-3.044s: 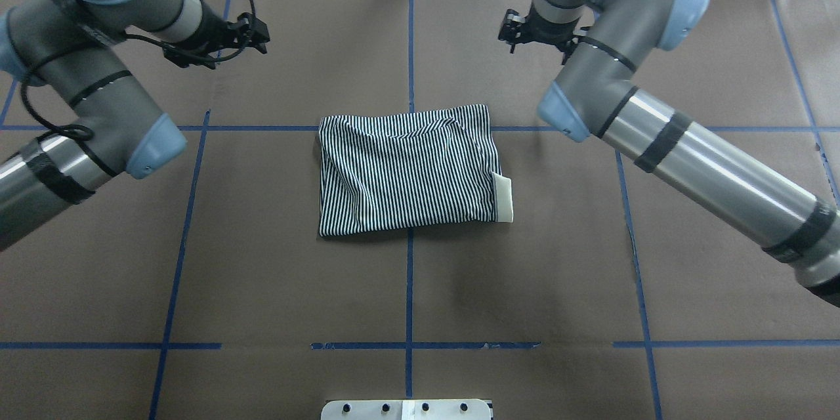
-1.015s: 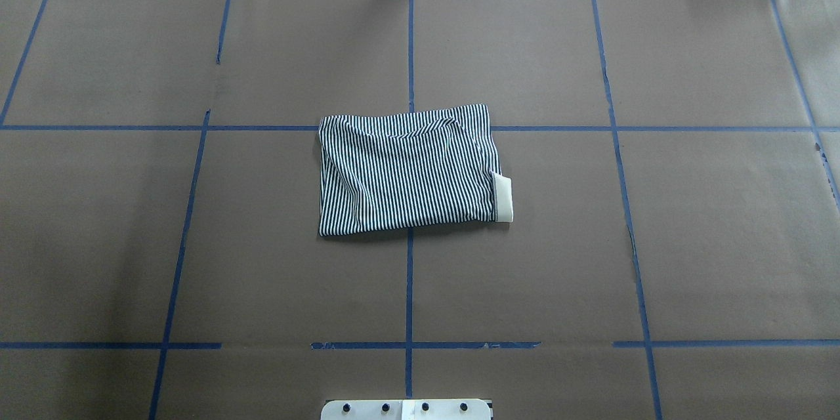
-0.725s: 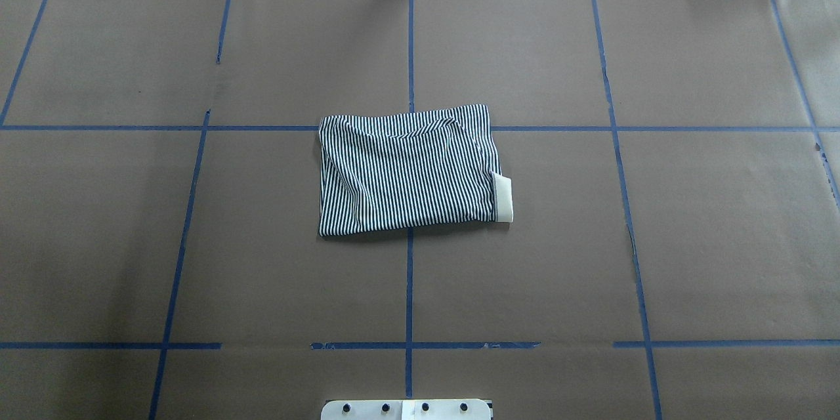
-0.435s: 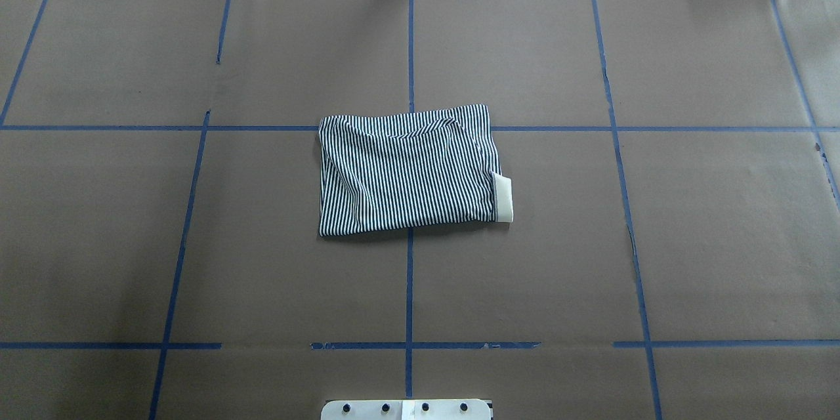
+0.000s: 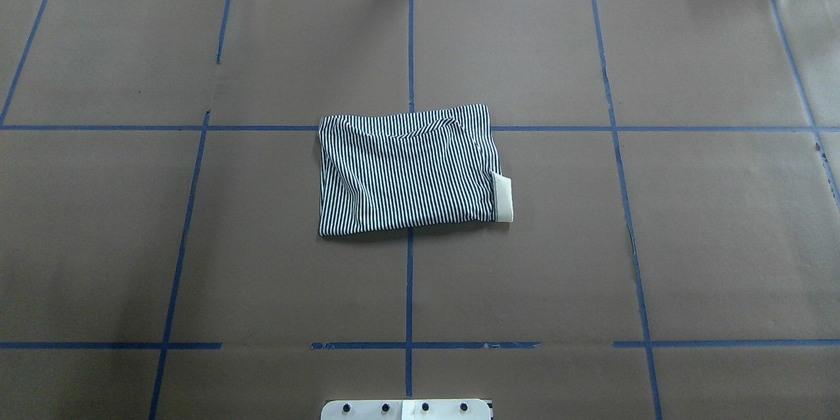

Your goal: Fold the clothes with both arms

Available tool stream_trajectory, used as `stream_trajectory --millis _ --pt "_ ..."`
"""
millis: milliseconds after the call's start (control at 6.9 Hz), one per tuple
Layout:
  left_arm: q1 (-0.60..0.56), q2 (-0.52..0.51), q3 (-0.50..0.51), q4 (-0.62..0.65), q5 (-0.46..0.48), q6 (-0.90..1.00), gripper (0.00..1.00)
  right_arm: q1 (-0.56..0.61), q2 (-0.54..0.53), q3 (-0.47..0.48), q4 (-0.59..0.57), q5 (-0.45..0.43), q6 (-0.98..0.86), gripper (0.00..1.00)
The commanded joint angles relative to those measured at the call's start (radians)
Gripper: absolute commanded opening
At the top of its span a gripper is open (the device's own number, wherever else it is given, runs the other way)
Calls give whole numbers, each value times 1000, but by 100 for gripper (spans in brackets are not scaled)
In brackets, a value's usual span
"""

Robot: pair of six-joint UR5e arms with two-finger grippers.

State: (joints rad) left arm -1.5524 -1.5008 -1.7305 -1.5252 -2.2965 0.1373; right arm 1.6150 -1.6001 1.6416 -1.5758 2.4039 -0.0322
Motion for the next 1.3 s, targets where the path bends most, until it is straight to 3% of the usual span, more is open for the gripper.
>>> stream_trajectory --millis 0,870,1160 --pt "-2 2 -1 -4 0 2 100 -6 -1 0 2 -41 3 100" --pt "-3 5 2 -1 0 -5 100 -10 -3 0 0 -40 5 100" --pt "-9 11 -11 -6 -6 -122 100 -10 -4 3 -1 -37 5 100"
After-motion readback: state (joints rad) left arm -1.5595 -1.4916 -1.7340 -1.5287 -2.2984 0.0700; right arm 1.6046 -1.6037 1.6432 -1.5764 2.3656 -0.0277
